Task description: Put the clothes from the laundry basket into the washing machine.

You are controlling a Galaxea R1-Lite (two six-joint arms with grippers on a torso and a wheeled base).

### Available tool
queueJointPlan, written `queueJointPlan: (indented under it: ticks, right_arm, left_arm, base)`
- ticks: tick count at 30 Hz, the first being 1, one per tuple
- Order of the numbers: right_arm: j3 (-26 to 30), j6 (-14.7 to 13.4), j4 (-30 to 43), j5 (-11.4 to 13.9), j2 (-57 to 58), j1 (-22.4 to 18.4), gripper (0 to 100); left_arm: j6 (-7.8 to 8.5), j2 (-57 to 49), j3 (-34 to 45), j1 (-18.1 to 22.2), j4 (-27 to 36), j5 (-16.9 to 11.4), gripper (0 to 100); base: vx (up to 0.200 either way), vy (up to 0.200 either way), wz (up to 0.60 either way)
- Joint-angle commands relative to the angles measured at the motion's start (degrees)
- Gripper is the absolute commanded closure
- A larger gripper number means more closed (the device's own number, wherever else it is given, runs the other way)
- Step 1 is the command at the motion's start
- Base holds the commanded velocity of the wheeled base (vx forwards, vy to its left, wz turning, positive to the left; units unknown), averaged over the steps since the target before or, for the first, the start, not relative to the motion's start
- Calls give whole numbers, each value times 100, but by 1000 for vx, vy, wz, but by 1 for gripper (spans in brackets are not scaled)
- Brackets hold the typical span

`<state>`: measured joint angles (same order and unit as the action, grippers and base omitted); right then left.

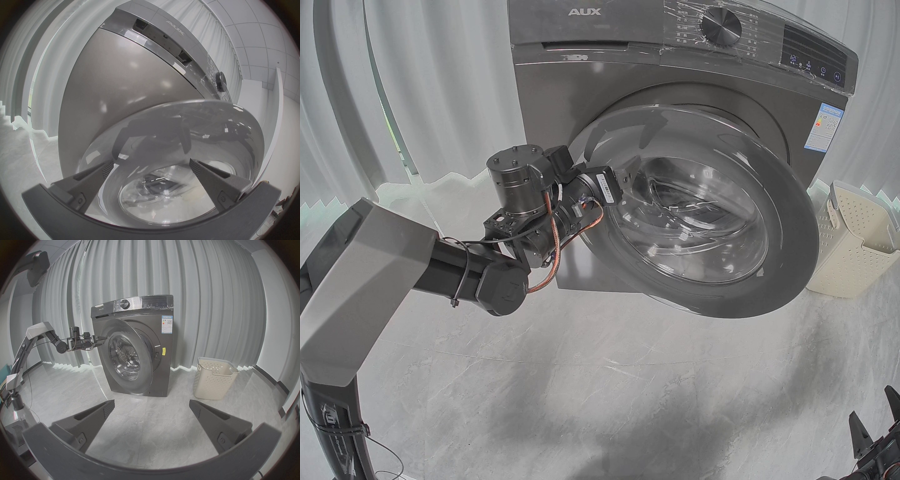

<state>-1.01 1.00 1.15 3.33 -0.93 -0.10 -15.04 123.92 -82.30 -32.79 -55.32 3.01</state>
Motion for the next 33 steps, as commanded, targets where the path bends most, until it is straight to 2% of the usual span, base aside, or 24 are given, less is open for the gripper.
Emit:
queueJointPlan:
  ticks: [1,2,4,12,16,19,22,23,24,26,29,30,33]
  right_arm:
    - [57,6,0,1,93,1,0]
    - [57,-3,0,1,93,1,0]
    - [57,-3,0,1,93,1,0]
    - [57,-3,0,1,93,1,0]
    - [57,-3,0,1,93,1,0]
    - [57,-3,0,1,93,-8,0]
    - [57,-3,0,1,93,-8,0]
    - [57,-3,0,1,93,1,0]
    - [57,-3,0,1,93,-8,0]
    - [57,-3,0,1,93,-8,0]
    - [57,6,0,1,93,-8,0]
    - [57,6,0,1,93,-8,0]
    - [57,6,0,1,93,1,0]
  left_arm:
    - [-7,45,-296,19,65,77,0]
    - [-43,159,-436,27,83,226,0]
    - [-95,229,-542,27,83,314,0]
    - [-148,-193,-32,-8,109,305,0]
    - [-166,-1001,1304,-105,-49,217,0]
    - [-157,-2047,2772,-192,-242,-55,0]
    - [-130,-3005,3914,-236,-304,-196,0]
    - [-130,-3154,4081,-245,-295,-204,0]
    - [-95,-3699,4635,-272,-260,-248,0]
    - [19,-4315,5189,-280,-198,-275,0]
    - [388,-5097,5901,-272,-40,-292,0]
    - [458,-5334,6085,-272,4,-301,0]
    - [555,-5905,6534,-263,136,-266,0]
  base:
    - [0,0,0]
    - [0,0,0]
    - [0,0,0]
    - [0,0,0]
    - [0,0,0]
    - [0,0,0]
    - [0,0,0]
    - [0,0,0]
    - [0,0,0]
    - [0,0,0]
    - [0,0,0]
    - [0,0,0]
    - [0,0,0]
